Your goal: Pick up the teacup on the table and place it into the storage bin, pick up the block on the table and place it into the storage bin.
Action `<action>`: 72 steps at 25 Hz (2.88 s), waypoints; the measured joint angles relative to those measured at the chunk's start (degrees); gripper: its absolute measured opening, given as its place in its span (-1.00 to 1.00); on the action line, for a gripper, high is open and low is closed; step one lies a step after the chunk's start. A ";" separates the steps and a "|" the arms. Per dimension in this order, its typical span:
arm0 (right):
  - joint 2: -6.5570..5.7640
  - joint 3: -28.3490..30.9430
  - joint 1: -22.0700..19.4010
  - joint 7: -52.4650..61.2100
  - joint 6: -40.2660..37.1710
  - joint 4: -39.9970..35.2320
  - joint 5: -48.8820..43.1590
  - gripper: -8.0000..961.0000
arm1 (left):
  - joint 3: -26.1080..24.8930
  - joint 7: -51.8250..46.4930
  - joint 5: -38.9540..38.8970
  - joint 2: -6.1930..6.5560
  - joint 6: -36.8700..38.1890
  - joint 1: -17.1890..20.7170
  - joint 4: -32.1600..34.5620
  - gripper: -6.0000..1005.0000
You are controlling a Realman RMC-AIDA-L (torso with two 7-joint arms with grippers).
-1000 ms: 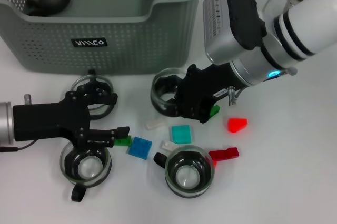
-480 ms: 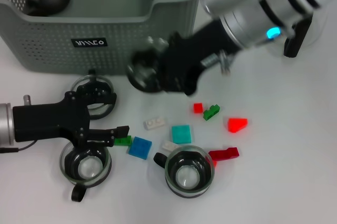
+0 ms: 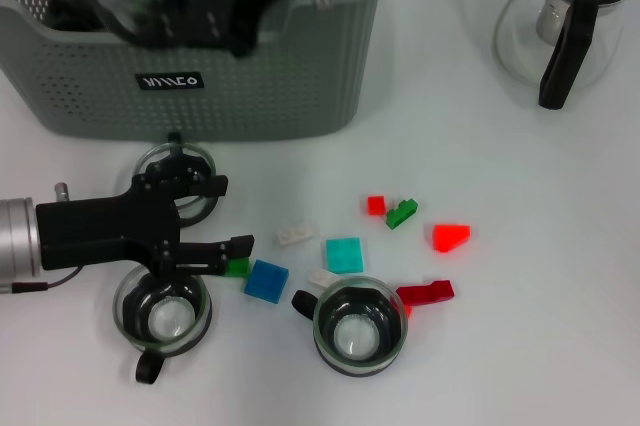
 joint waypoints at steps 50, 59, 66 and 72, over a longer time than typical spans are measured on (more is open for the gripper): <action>0.20 -7.87 1.24 -27.71 44.23 35.31 28.99 -0.80 | -0.09 -0.17 -0.04 -0.09 -0.53 -0.42 -1.59 0.75; 0.13 -7.90 0.09 -27.72 43.48 35.35 29.04 -0.80 | 0.08 -0.26 -0.10 -0.09 -0.15 -0.48 -1.59 0.75; 0.08 -7.90 -0.06 -27.74 43.49 35.33 29.04 -0.79 | 0.00 -0.42 -0.06 -0.09 -0.06 -0.47 -1.59 0.75; 0.02 -7.87 -0.29 -27.05 43.31 35.17 28.94 -0.79 | 0.06 -0.45 0.08 -0.09 -0.48 -0.47 -1.59 0.75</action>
